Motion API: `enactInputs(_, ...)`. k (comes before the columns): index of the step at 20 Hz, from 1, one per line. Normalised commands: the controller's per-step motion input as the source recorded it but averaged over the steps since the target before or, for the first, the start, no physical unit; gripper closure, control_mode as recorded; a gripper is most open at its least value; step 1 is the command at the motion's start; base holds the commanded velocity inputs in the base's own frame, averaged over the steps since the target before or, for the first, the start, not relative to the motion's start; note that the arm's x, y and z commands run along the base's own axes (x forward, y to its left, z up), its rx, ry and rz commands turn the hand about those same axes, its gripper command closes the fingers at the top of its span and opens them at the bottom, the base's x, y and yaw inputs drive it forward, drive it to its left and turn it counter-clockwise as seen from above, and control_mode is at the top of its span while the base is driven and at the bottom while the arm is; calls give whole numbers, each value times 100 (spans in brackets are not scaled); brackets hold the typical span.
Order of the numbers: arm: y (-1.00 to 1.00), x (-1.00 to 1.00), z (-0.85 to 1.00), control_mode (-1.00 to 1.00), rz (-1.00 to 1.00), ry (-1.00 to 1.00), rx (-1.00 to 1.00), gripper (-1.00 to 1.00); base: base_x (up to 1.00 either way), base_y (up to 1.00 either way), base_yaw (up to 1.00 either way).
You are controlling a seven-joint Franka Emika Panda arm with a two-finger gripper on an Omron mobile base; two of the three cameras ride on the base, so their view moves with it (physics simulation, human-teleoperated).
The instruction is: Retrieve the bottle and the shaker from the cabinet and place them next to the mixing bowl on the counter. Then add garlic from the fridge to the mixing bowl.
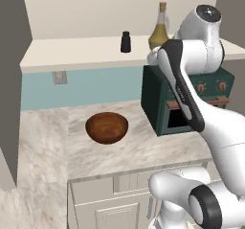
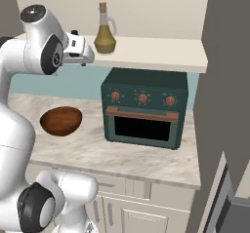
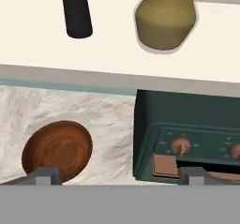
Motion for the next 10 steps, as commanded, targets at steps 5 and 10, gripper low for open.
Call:
enactInputs(5, -2, 0, 25, -100, -8, -52, 2, -100, 0, 0, 0)
enactInputs(10, -1, 0, 43, -100, -2, -11, 7, -100, 0, 0, 0)
